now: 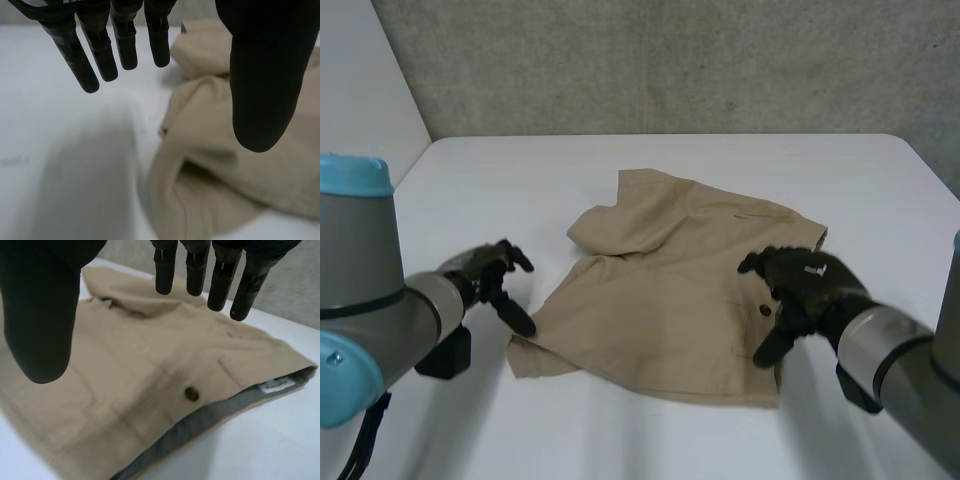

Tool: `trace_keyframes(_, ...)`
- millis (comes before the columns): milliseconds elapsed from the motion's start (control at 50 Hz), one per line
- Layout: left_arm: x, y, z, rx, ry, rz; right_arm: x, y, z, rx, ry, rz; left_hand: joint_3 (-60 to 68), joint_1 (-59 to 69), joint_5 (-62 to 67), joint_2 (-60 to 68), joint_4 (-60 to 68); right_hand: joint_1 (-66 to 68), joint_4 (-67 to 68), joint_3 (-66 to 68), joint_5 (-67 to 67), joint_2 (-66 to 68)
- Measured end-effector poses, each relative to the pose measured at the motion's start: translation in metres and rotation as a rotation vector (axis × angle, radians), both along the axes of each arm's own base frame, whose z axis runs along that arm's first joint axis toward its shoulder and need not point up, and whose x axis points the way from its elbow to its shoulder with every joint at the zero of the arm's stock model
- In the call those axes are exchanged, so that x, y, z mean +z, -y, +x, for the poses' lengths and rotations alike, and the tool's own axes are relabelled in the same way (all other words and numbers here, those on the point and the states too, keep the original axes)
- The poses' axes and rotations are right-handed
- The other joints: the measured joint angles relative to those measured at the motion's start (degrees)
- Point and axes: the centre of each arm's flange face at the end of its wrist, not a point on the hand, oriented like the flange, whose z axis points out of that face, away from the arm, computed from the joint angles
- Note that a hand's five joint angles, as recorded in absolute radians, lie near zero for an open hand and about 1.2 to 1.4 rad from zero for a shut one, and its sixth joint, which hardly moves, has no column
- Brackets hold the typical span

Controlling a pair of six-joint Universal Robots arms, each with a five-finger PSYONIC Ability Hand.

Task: Fold the shorts.

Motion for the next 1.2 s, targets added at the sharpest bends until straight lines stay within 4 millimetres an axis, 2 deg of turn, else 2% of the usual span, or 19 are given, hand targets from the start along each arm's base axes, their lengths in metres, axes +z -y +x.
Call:
trace_keyframes(40,-0.002,-0.002,0.001,0.0,0.004,0.011,-0.003,-0.003,0.0,0.008,-0.01,-0.001,0.0,0.0,0.0,0.0,0.0,0.0,0.0,0.0,0.0,0.0)
trace_keyframes(120,-0.014,-0.014,0.006,0.002,0.027,0.058,-0.022,-0.017,-0.005,0.054,-0.086,-0.009,0.0,0.0,0.2,0.0,0.0,0.5,1.7,3.3,2.6,1.8)
trace_keyframes(320,-0.032,-0.019,0.015,0.021,0.039,0.076,-0.049,-0.027,-0.011,0.089,-0.142,-0.057,0.0,0.0,0.2,0.0,0.1,0.5,1.7,3.3,2.6,1.8)
trace_keyframes(360,-0.033,-0.018,0.015,0.026,0.038,0.068,-0.051,-0.027,-0.011,0.09,-0.14,-0.066,0.0,0.0,0.2,0.0,0.1,0.5,1.7,3.3,2.6,1.8)
trace_keyframes(380,-0.034,-0.017,0.016,0.031,0.039,0.061,-0.053,-0.027,-0.011,0.089,-0.138,-0.069,0.3,0.2,2.0,0.6,0.9,5.7,7.4,8.4,6.9,6.5)
trace_keyframes(440,-0.037,-0.013,0.017,0.05,0.041,0.035,-0.056,-0.027,-0.012,0.086,-0.131,-0.083,10.2,10.8,11.5,10.6,10.9,5.7,7.4,8.4,7.0,6.5)
trace_keyframes(600,-0.047,-0.002,0.015,0.072,0.048,0.009,-0.067,-0.028,-0.013,0.08,-0.128,-0.081,18.8,19.0,19.8,19.4,19.6,5.7,7.4,8.4,7.0,6.5)
trace_keyframes(800,-0.062,0.007,0.012,0.072,0.057,0.026,-0.081,-0.029,-0.012,0.082,-0.127,-0.074,36.5,36.0,37.6,37.4,37.5,7.5,9.3,10.4,7.2,8.8)
trace_keyframes(1200,-0.063,0.007,0.011,0.066,0.058,0.03,-0.088,-0.016,0.005,0.115,-0.12,-0.108,41.8,40.5,42.9,42.6,42.9,11.9,14.5,16.0,7.2,14.7)
